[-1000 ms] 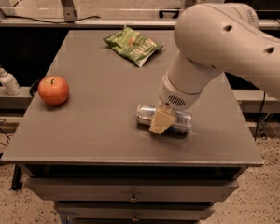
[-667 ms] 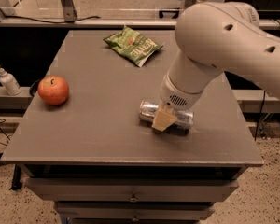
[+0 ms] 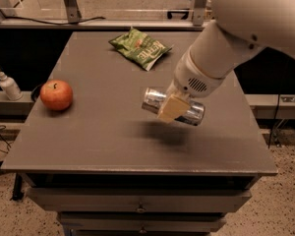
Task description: Pick redbull can
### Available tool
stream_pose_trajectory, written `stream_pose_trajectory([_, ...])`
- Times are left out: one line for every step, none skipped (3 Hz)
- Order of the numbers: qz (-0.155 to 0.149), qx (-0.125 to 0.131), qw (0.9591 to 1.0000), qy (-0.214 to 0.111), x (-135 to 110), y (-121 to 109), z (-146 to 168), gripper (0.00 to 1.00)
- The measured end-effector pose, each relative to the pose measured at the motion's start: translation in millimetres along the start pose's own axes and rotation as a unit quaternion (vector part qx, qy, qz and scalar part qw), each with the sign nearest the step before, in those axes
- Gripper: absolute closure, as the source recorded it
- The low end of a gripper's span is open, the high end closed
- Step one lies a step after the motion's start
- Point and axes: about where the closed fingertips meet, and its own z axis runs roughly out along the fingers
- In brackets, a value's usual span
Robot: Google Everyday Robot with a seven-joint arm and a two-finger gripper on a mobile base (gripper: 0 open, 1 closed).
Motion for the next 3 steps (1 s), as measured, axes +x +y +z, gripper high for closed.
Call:
stream_pose_trajectory([-0.005,-0.008,0.9982,-0.06,-38.2,-1.7,-24.7,1.0])
stream_pose_trajectory([-0.023,-0.003,0.9935,-0.111,-80.7,-8.1,-43.3,1.0])
stream_pose_trajectory([-0.024,-0.002,0.9933,-0.113,-82.1,-8.5,-45.9,1.0])
